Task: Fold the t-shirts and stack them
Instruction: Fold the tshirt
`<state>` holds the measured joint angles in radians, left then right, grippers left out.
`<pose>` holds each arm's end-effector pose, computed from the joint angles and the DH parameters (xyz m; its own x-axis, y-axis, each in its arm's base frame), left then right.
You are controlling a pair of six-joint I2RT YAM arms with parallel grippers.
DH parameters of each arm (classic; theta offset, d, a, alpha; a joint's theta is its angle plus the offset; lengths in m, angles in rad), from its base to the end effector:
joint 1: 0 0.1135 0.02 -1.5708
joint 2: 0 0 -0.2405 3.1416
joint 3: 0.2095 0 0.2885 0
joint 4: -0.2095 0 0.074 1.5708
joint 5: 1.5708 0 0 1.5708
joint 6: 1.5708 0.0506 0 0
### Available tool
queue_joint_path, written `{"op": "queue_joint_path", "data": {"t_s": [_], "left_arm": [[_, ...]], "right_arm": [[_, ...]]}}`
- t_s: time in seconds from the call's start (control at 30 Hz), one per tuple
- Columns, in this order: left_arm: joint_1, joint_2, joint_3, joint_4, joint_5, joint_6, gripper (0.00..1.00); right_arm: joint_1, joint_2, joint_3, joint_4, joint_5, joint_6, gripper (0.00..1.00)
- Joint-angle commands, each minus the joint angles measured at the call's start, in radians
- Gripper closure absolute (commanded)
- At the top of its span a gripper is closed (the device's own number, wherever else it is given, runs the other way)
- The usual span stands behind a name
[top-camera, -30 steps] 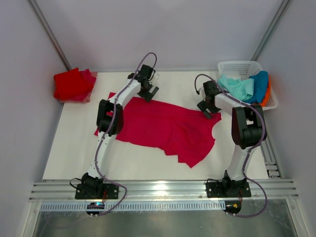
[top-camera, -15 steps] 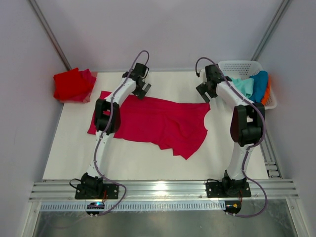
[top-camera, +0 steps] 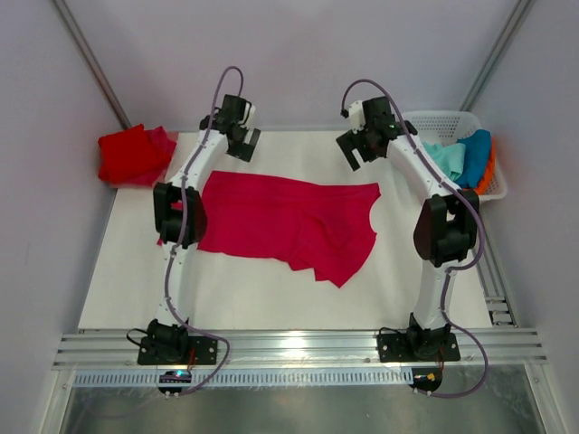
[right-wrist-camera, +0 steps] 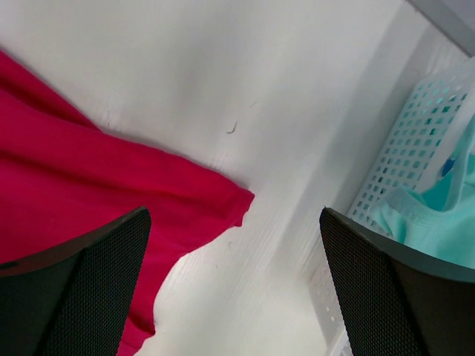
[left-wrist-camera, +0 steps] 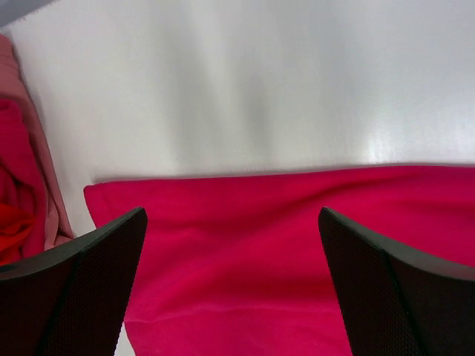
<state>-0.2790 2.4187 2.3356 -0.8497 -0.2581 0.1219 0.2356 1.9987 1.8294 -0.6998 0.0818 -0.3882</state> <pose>0.5417 -0.1417 0.2102 -0.7519 0.3377 -0.5662 0.2132 0.9372 0.2759 0.4759 0.1100 0.2489 -0.6187 -0.5365 -0.5739 -0.4490 0.8409 -0.3021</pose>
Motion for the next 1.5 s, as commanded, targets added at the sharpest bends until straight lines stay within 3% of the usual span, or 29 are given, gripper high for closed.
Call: {"op": "queue_joint_path", "data": {"t_s": [0.0,0.17,0.27,0.3,0.37,0.4,0.47,0.5,0.53,0.57,0.6,0.63,0.67,0.7,0.73,0.77,0.8,0.83,0.87,0.9,0.97,1.03,1.07,1.13,1.17,1.27,1.33,1.4,1.47], "left_arm": [[0.017,-0.148,0.045,-0.012,0.156,-0.106,0.01],[0.026,-0.213,-0.010,-0.017,0.249,-0.156,0.06],[0.032,-0.228,-0.035,-0.055,0.354,-0.131,0.16],[0.032,-0.227,-0.026,-0.093,0.371,-0.127,0.17],[0.034,-0.224,-0.019,-0.123,0.366,-0.126,0.28],[0.035,-0.227,-0.021,-0.149,0.375,-0.128,0.47],[0.040,-0.256,-0.042,-0.169,0.385,-0.084,0.71],[0.043,-0.266,-0.054,-0.181,0.385,-0.067,0.96],[0.044,-0.274,-0.065,-0.224,0.391,-0.055,1.00],[0.046,-0.283,-0.061,-0.257,0.393,-0.018,1.00],[0.050,-0.288,-0.056,-0.291,0.396,-0.004,1.00],[0.054,-0.294,-0.061,-0.343,0.408,0.008,1.00],[0.058,-0.315,-0.065,-0.359,0.410,0.034,1.00],[0.072,-0.332,-0.074,-0.365,0.404,0.038,1.00],[0.083,-0.349,-0.087,-0.361,0.404,0.032,0.73],[0.095,-0.365,-0.102,-0.345,0.468,0.015,0.29],[0.125,-0.388,-0.102,-0.350,0.512,-0.013,0.01],[0.141,-0.391,-0.096,-0.367,0.567,-0.025,0.01],[0.158,-0.386,-0.076,-0.421,0.623,-0.033,0.01],[0.161,-0.391,-0.079,-0.445,0.647,-0.033,0.01],[0.162,-0.415,-0.126,-0.480,0.721,0.033,0.05],[0.166,-0.481,-0.252,-0.516,0.702,0.146,0.28],[0.170,-0.509,-0.309,-0.503,0.709,0.163,0.40],[0.227,-0.613,-0.505,-0.451,0.785,0.209,0.94],[0.275,-0.651,-0.578,-0.425,0.815,0.220,0.99],[0.369,-0.788,-0.829,-0.348,0.806,0.284,0.89],[0.397,-0.863,-0.959,-0.313,0.804,0.309,0.68],[0.431,-0.909,-1.030,-0.273,0.772,0.303,0.27],[0.458,-0.964,-1.105,-0.209,0.754,0.300,0.22]], "right_arm": [[0.017,0.008,0.135,0.009,-0.060,0.043,0.00],[0.083,0.023,0.194,-0.013,-0.146,-0.070,0.03],[0.117,0.028,0.191,-0.048,-0.232,-0.132,0.14],[0.122,0.032,0.192,-0.055,-0.237,-0.126,0.24],[0.126,0.048,0.202,-0.095,-0.255,-0.114,0.79],[0.125,0.046,0.200,-0.101,-0.248,-0.104,0.97],[0.123,0.019,0.156,-0.099,-0.255,-0.100,0.97],[0.122,0.000,0.128,-0.081,-0.252,-0.092,0.97],[0.123,-0.021,0.073,-0.045,-0.252,-0.080,0.97],[0.123,-0.044,0.047,-0.027,-0.257,-0.074,0.96],[0.123,-0.090,0.025,-0.015,-0.260,-0.068,0.82],[0.123,-0.112,-0.011,-0.004,-0.269,-0.069,0.52],[0.123,-0.133,-0.028,-0.001,-0.290,-0.078,0.01],[0.123,-0.176,-0.045,0.002,-0.303,-0.080,0.00],[0.122,-0.199,-0.095,0.012,-0.321,-0.083,0.01],[0.120,-0.222,-0.126,0.014,-0.351,-0.090,0.01],[0.122,-0.247,-0.162,0.026,-0.399,-0.103,0.22],[0.122,-0.297,-0.241,0.080,-0.407,-0.088,0.46],[0.122,-0.317,-0.274,0.100,-0.410,-0.054,0.83],[0.122,-0.354,-0.298,0.106,-0.428,-0.052,0.97],[0.123,-0.382,-0.360,0.094,-0.459,-0.072,0.97],[0.125,-0.415,-0.412,0.071,-0.484,-0.098,0.92],[0.128,-0.423,-0.424,0.044,-0.497,-0.122,0.73],[0.130,-0.451,-0.481,-0.024,-0.564,-0.197,0.31],[0.137,-0.462,-0.508,-0.039,-0.582,-0.219,0.25],[0.152,-0.526,-0.648,-0.007,-0.568,-0.233,0.21],[0.153,-0.561,-0.735,0.019,-0.579,-0.222,0.21],[0.153,-0.618,-0.792,0.058,-0.591,-0.222,0.21],[0.154,-0.652,-0.840,0.068,-0.561,-0.230,0.20]]}}
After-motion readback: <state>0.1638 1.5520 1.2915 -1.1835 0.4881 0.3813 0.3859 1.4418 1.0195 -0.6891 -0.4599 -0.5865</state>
